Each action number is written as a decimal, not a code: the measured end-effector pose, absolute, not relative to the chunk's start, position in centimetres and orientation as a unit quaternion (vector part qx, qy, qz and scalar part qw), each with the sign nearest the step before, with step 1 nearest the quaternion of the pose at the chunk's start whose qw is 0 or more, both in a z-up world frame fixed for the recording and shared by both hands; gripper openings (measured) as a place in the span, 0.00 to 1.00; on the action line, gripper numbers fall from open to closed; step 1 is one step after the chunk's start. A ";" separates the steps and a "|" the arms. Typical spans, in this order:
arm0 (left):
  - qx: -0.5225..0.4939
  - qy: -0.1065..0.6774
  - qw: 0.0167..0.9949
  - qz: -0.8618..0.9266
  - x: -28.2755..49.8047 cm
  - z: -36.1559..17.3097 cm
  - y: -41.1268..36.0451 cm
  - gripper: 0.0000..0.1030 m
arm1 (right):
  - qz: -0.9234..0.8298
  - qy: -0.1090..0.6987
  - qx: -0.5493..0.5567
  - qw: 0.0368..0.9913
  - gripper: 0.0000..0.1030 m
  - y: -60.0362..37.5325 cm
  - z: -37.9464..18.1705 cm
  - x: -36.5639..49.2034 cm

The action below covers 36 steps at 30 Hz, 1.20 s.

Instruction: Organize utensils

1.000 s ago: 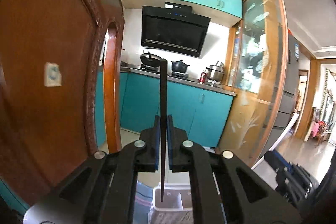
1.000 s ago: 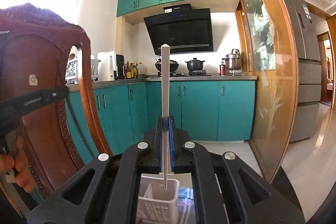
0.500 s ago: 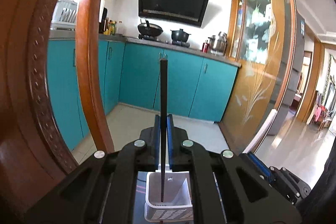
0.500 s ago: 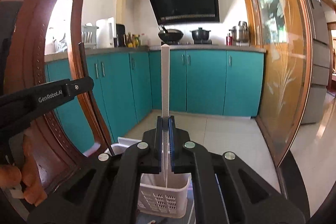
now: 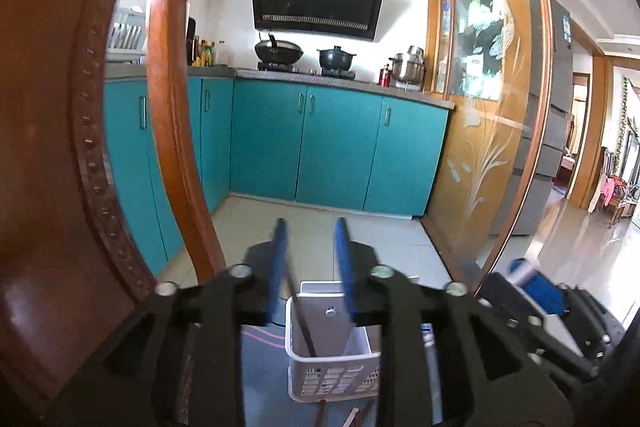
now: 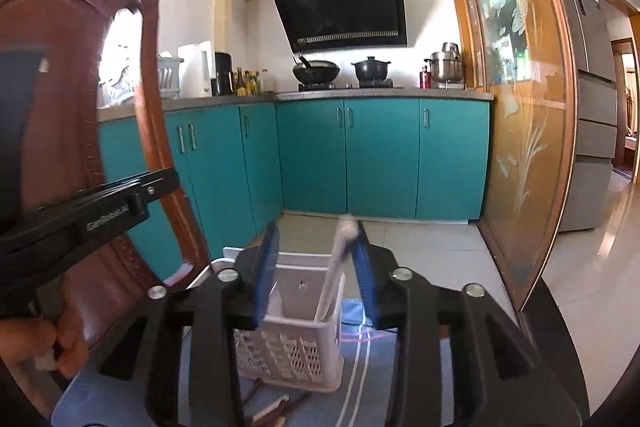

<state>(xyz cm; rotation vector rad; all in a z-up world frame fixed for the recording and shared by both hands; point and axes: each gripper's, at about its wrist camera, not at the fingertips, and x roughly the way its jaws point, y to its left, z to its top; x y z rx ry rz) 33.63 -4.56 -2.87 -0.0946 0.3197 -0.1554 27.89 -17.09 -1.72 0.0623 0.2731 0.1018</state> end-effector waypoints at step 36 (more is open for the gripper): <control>-0.025 0.339 0.932 -0.127 26.1 -12.1 -1.0 0.55 | 0.181 0.463 -0.132 0.858 0.18 -12.6 -18.2 21.1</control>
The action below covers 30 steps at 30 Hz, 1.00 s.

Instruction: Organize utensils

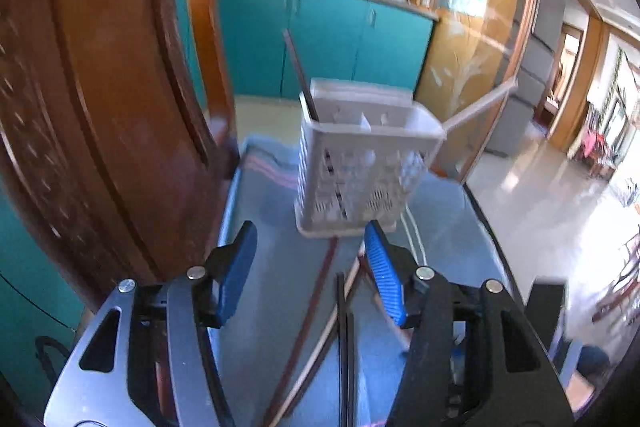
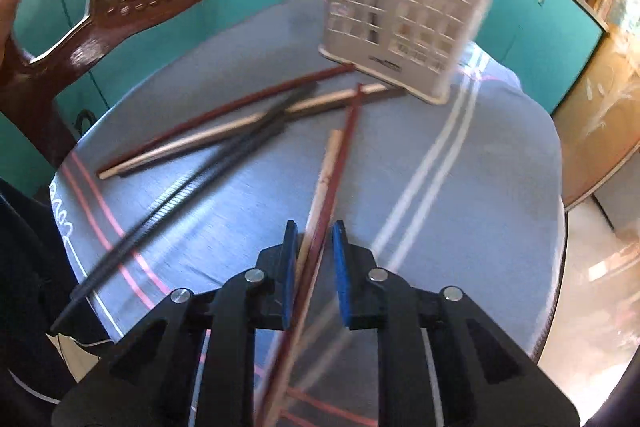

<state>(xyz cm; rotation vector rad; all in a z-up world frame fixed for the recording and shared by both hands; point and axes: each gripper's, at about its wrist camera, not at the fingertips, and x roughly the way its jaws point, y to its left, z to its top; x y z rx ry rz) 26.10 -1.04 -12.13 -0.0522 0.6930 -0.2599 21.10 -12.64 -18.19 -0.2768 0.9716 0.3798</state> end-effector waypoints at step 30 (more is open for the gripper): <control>0.023 0.441 0.887 -0.133 26.5 -18.3 -4.8 0.67 | 0.159 0.439 -0.088 0.880 0.19 -15.7 -17.6 21.2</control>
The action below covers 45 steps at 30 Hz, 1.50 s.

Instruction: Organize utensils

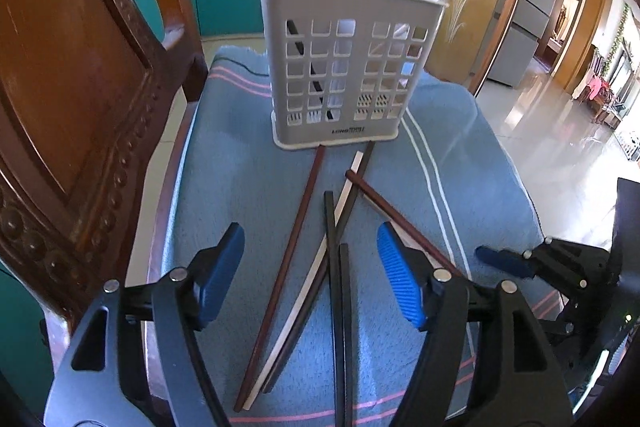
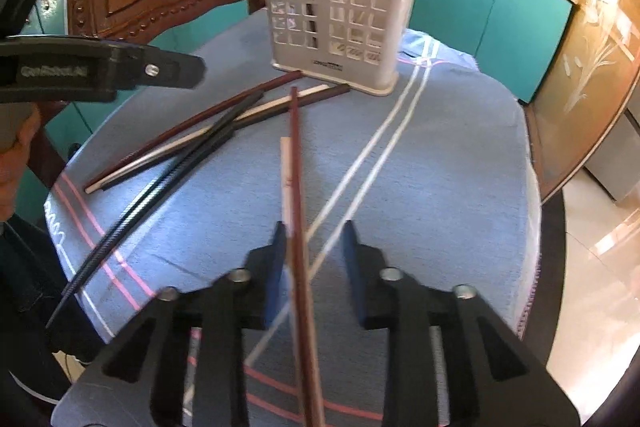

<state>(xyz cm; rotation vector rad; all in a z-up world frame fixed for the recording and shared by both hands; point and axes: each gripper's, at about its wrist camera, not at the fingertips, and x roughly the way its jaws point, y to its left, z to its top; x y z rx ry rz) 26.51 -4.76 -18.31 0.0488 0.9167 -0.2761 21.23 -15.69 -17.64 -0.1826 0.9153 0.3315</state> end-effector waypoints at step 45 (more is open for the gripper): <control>0.008 0.479 0.866 -0.146 27.3 -20.4 -4.9 0.57 | 0.117 0.421 -0.056 0.898 0.36 -17.7 -16.8 21.1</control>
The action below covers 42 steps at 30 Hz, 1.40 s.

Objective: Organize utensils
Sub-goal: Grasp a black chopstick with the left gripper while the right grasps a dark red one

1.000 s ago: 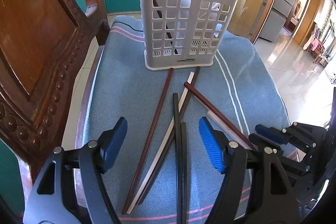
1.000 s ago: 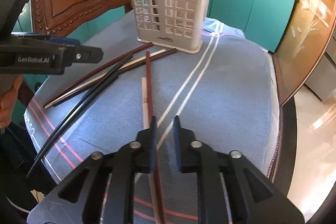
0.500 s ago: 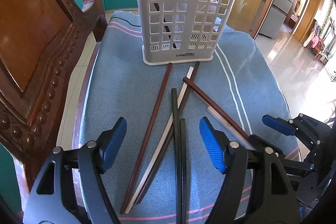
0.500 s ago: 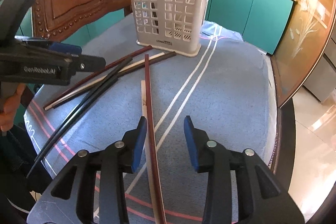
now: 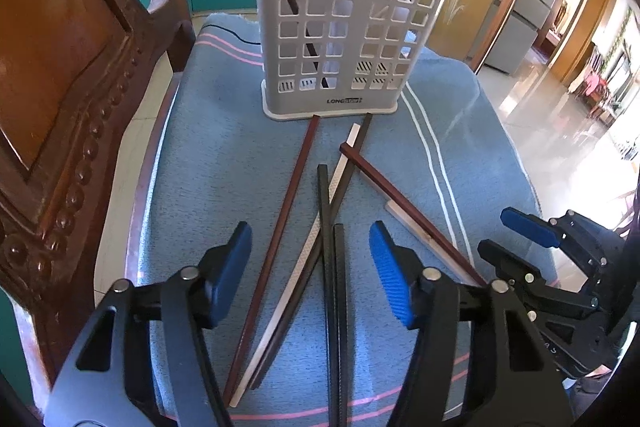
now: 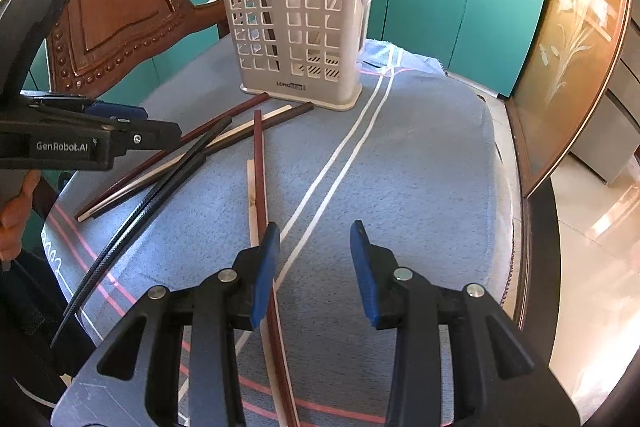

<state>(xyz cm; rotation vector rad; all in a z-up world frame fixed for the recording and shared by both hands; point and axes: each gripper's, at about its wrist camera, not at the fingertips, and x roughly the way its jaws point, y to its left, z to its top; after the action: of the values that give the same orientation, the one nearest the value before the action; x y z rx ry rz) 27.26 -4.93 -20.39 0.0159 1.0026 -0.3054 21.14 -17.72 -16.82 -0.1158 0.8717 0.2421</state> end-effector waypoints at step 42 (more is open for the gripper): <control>0.006 0.518 0.844 -0.138 29.8 -23.2 -6.8 0.16 | 0.084 0.456 -0.040 0.885 0.27 -17.5 -17.8 24.9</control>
<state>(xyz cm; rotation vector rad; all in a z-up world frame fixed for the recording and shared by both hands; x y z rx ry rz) 29.78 -6.84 -23.19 0.0136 1.0945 -0.2904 24.86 -17.48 -17.79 -0.0836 0.9497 0.1740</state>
